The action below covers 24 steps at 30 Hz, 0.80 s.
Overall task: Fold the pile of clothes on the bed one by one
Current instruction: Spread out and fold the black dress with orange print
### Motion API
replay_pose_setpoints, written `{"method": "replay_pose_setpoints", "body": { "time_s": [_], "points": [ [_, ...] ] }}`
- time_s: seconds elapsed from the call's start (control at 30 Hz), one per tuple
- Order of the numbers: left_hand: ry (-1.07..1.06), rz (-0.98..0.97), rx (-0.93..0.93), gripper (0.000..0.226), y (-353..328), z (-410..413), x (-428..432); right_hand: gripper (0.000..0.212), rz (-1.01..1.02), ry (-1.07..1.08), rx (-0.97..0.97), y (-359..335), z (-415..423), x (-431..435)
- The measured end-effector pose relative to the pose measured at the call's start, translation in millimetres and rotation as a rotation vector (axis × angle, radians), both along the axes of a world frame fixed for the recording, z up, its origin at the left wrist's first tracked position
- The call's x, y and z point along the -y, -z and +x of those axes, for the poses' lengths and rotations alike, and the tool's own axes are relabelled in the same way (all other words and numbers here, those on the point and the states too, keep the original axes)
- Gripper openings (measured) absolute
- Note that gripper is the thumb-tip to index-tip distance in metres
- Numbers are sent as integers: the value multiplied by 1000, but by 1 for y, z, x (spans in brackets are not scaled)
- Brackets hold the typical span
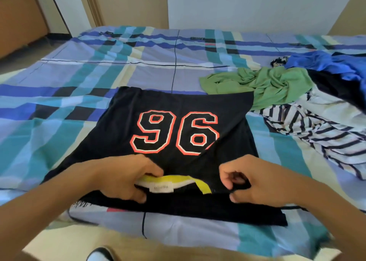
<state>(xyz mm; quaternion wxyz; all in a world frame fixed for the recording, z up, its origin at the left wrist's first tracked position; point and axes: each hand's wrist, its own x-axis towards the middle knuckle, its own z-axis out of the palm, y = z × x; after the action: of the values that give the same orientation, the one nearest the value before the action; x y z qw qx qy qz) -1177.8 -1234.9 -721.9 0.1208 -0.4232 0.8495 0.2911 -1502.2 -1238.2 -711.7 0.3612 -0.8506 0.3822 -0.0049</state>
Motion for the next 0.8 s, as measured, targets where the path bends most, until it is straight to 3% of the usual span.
{"method": "replay_pose_setpoints", "body": {
  "time_s": [0.1, 0.17, 0.27, 0.4, 0.57, 0.67, 0.8],
  "points": [
    [24, 242, 71, 21, -6, 1, -14, 28, 211, -34, -119, 5, -8, -7],
    [-54, 248, 31, 13, -14, 2, -12, 32, 80, 135, -19, 9, -11, -1],
    [-280, -10, -84, 22, -14, 11, 8, 34, -203, 500, 120, 13, -17, 19],
    [-443, -345, 57, 27, 9, 36, 50, 27, -219, 769, -41, 28, -26, 48],
    [-708, -424, 129, 47, 30, 60, 89, 39, -185, 872, -151, 47, -27, 81],
    [-752, -446, 135, 50, 37, 63, 102, 36, -153, 857, -112, 52, -30, 93],
    [-748, -432, 186, 52, 41, 65, 112, 40, 40, 783, -116, 32, -48, 98]
  ]
}}
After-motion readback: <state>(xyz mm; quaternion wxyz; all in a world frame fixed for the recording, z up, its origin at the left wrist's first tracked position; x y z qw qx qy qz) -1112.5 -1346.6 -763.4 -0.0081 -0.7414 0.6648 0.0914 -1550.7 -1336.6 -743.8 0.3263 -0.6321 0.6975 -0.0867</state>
